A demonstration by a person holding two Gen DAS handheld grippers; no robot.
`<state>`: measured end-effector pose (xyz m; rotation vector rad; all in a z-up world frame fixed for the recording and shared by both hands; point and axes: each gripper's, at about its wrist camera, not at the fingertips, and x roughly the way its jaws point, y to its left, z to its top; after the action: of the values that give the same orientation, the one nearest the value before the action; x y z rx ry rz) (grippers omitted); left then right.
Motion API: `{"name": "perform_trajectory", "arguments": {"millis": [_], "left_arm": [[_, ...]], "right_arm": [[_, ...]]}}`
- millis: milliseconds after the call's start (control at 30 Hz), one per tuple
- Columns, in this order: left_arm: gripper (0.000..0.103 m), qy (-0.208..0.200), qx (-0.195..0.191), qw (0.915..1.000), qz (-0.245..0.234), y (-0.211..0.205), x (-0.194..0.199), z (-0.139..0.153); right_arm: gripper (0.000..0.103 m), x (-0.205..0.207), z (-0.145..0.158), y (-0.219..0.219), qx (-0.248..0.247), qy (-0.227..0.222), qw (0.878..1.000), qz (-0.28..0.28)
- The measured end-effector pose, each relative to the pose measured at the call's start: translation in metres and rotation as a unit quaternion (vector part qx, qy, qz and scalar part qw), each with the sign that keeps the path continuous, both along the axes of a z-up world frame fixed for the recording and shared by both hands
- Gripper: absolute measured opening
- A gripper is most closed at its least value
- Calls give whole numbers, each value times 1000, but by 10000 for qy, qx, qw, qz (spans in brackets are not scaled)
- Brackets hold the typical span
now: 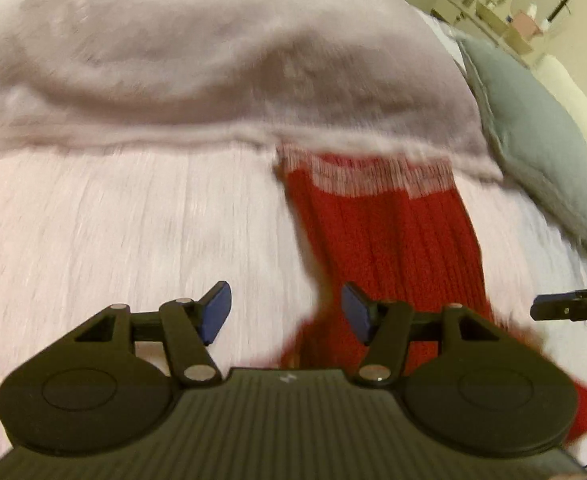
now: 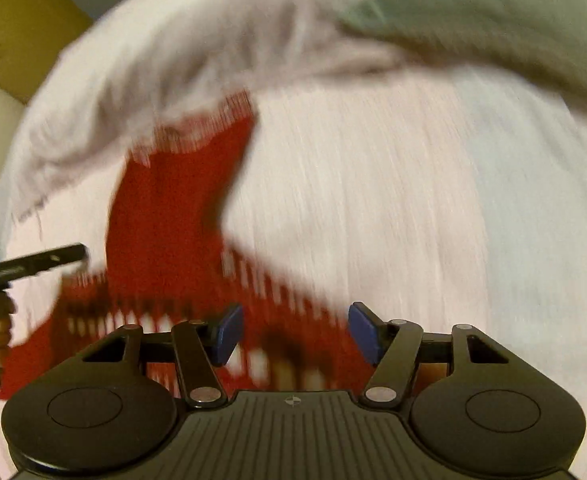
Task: Fold clothes
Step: 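Grasp the sweater hem with both tools and lift it toward the collar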
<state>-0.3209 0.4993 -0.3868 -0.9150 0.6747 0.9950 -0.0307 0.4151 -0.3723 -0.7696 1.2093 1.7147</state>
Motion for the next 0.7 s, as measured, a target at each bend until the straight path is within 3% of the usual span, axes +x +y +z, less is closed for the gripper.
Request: {"name": "perform_trajectory", "arguments": {"millis": [267, 400, 433, 467, 500, 700], "left_arm": [[60, -676, -410, 9956, 507, 78, 22, -30], [54, -953, -536, 9920, 638, 93, 25, -45], [42, -1020, -562, 9913, 612, 95, 26, -47], [13, -1092, -594, 9910, 499, 96, 28, -48], [4, -1152, -614, 9907, 383, 97, 30, -48], [4, -1720, 225, 9847, -150, 63, 8, -7]], "right_arm": [[62, -12, -27, 102, 92, 989, 9943, -377], [46, -23, -42, 119, 66, 1149, 9922, -472], [44, -27, -46, 121, 63, 1119, 9926, -457], [27, -31, -49, 122, 61, 1084, 9931, -439], [7, -34, -49, 121, 110, 1054, 9935, -411], [4, -20, -7, 79, 1019, 1272, 9866, 119]]}}
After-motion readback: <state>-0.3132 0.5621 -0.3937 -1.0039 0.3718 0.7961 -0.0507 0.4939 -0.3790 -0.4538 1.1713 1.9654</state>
